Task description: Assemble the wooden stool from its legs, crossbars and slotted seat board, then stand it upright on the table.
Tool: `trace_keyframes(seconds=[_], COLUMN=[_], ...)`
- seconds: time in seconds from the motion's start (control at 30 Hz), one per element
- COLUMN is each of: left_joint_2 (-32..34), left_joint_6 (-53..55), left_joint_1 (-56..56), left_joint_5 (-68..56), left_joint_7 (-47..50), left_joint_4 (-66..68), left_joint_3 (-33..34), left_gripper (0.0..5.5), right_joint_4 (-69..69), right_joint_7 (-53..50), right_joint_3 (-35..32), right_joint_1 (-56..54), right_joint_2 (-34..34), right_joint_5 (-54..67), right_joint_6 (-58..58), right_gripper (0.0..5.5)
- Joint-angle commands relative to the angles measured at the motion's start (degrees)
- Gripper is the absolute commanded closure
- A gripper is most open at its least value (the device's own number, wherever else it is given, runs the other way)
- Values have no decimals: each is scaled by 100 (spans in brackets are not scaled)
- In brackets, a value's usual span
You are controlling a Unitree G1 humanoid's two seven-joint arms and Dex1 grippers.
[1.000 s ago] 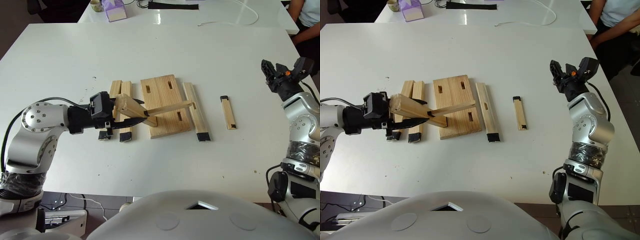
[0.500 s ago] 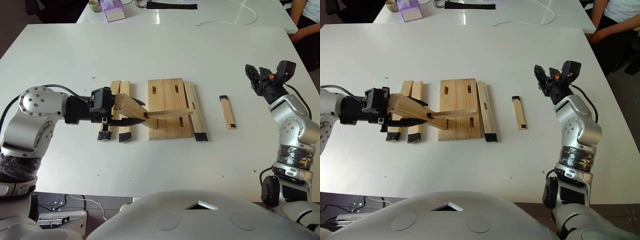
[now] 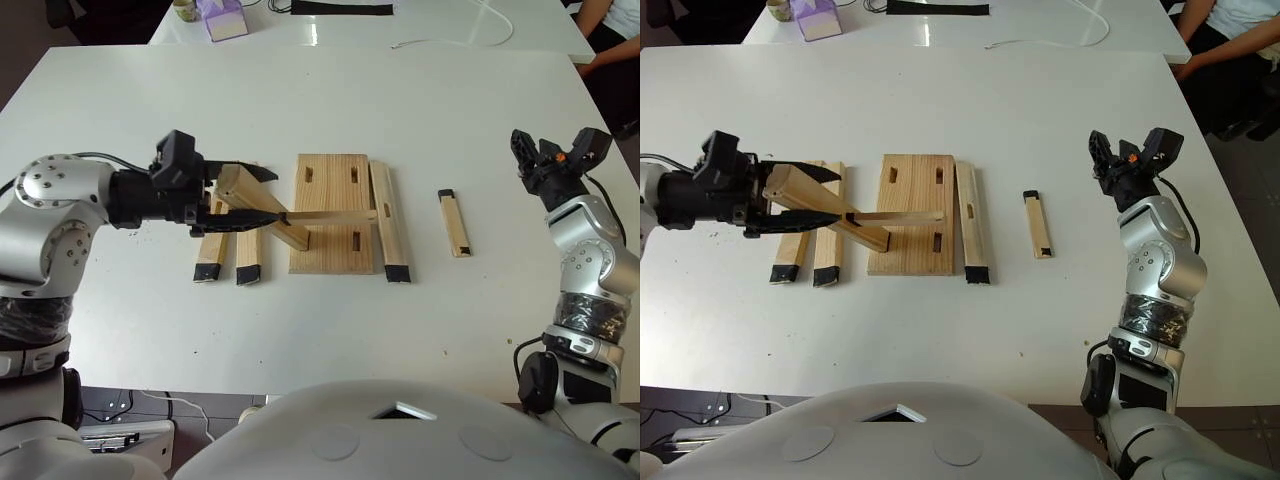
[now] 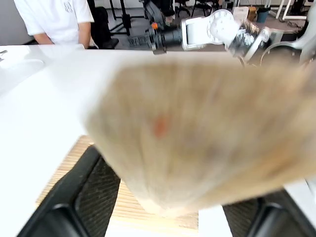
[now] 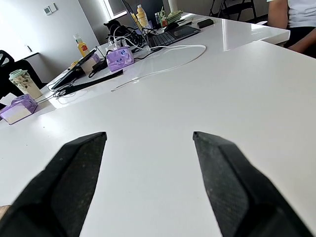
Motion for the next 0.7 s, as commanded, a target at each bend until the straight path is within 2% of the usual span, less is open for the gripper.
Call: trace_keyframes(seconds=[0.03, 0.2, 0.33, 0.5, 0.6, 0.7], left_joint_2=[234, 220, -364, -719, -731, -619], left_joint_6=[56, 234, 1258, 1405, 1170, 843], left_joint_1=[214, 340, -1237, -2093, -2145, -1237], left_joint_5=[92, -145, -2114, -3535, -3020, -984], left_joint_7=[-172, -85, 1537, 3509, 4555, 5429], left_joint_4=[-203, -571, -418, -238, 35, 648], left_joint_3=[171, 377, 1103, 1978, 2304, 1712], left_gripper=[235, 235, 235, 235, 235, 235], right_joint_4=[-109, -132, -165, -147, -160, -266], right_joint_7=[-102, -100, -64, 35, 15, -271], right_joint_3=[-94, -126, -137, 58, 87, -10], right_joint_1=[234, 254, 336, 79, 1, -45], right_joint_2=[99, 52, -6, -40, -51, 87], right_joint_5=[28, 53, 16, 26, 32, 38], right_joint_6=[-67, -68, -86, 12, 32, 5], right_gripper=[227, 227, 227, 227, 227, 227])
